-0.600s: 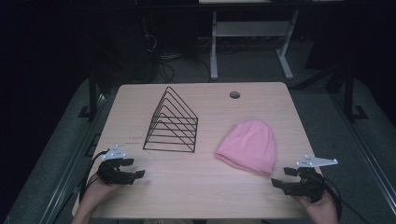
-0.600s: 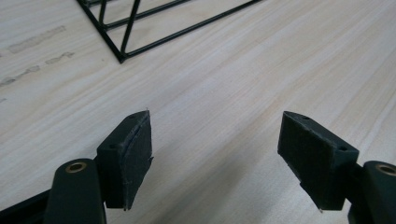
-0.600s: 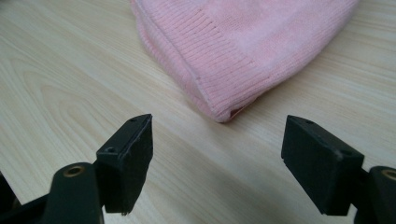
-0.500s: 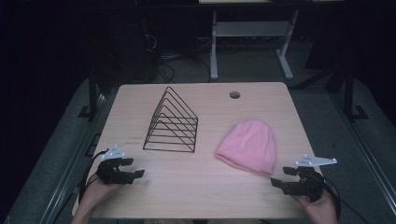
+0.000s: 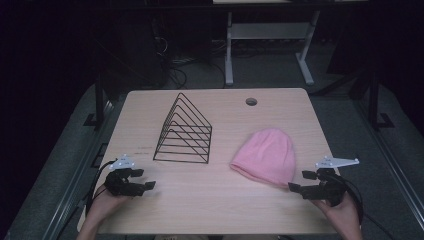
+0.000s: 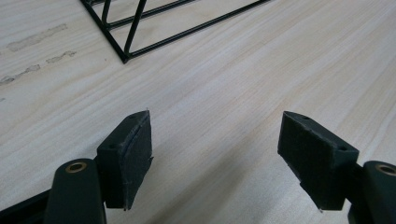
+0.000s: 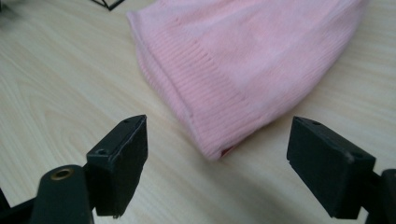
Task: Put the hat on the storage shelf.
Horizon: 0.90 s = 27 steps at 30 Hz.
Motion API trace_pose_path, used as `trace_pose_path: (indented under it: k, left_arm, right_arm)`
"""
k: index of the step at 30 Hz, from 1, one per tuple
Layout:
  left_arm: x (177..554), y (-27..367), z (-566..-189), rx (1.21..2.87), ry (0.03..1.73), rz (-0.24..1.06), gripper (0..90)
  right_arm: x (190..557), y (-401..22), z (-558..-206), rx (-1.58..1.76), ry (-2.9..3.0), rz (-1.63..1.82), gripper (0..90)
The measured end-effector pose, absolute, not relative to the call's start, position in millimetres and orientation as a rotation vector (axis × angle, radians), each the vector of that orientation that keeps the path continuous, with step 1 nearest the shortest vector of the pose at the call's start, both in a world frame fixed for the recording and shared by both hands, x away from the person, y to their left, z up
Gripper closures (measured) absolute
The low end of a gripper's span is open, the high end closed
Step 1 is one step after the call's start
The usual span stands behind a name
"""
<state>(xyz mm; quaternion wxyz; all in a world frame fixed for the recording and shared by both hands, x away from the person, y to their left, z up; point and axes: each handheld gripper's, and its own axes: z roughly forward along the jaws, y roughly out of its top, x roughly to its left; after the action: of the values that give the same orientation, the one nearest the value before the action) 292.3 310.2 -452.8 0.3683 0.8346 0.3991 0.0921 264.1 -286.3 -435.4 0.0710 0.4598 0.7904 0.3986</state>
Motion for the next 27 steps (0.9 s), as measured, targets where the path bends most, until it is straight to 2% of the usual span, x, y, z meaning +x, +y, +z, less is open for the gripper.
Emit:
trace_pose_path:
  k: [27]
  left_arm:
    - [295,321,-453,2.094,1.051,0.229,26.2]
  right_arm:
    - [362,-279,-401,1.433,2.491,1.116,20.0]
